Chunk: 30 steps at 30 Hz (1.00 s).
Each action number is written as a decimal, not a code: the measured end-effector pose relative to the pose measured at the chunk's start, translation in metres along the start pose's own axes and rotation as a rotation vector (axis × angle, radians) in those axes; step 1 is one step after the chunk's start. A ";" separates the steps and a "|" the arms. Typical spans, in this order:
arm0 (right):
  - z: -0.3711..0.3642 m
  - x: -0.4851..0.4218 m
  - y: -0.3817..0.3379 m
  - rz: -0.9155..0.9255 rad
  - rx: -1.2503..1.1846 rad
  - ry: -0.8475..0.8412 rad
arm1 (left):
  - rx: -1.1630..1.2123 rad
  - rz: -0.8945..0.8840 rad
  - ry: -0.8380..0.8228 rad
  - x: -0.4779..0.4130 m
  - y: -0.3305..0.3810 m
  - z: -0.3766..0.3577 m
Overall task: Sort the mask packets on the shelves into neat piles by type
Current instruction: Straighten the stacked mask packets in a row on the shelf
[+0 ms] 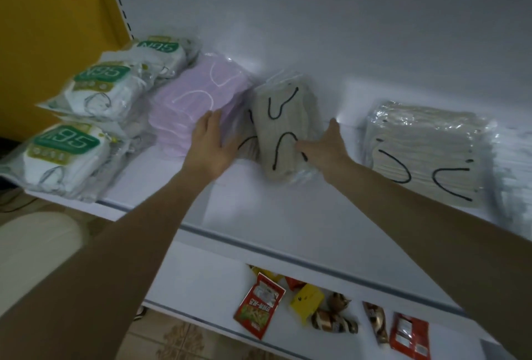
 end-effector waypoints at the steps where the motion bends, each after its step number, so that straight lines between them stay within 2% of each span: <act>1: 0.010 0.005 -0.001 0.028 0.052 -0.027 | 0.001 0.006 -0.022 0.000 0.003 0.002; 4: 0.040 0.025 -0.007 0.118 0.238 -0.089 | -0.014 0.012 -0.006 0.011 0.011 0.005; 8: 0.086 0.058 -0.017 0.240 0.501 -0.166 | -0.074 0.117 0.083 0.032 0.021 0.005; 10: 0.112 0.074 -0.019 0.321 0.617 -0.232 | -0.043 -0.032 0.091 0.038 0.030 0.004; 12: 0.138 0.087 -0.015 0.377 0.748 -0.319 | -0.058 -0.239 -0.033 0.041 0.046 -0.004; 13: 0.152 0.093 -0.013 0.385 0.815 -0.364 | -0.070 -0.277 -0.127 0.044 0.056 -0.009; 15: 0.174 0.103 -0.006 0.381 0.878 -0.455 | -0.092 -0.246 -0.369 0.054 0.076 -0.023; 18: 0.192 0.113 0.012 0.355 0.836 -0.565 | -0.005 -0.170 -0.694 0.071 0.093 -0.048; 20: 0.196 0.112 0.024 0.339 0.766 -0.579 | -0.001 -0.124 -0.806 0.079 0.093 -0.063; 23: 0.199 0.105 0.033 0.334 0.624 -0.461 | 0.024 -0.068 -0.826 0.083 0.089 -0.069; 27: 0.205 0.106 0.039 0.250 0.440 -0.351 | 0.275 0.029 -0.895 0.093 0.078 -0.069; 30: 0.209 0.110 0.049 0.221 0.312 -0.198 | 0.359 -0.001 -0.679 0.105 0.070 -0.080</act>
Point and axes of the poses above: each hand's wrist, its own x-axis away from the middle knuckle, its own z-axis out of the back of the hand, y = z × x, the point moved 2 cm from there along -x, towards the middle knuckle, and after that the axes turned 12 degrees about z, right-handed, at the moved point
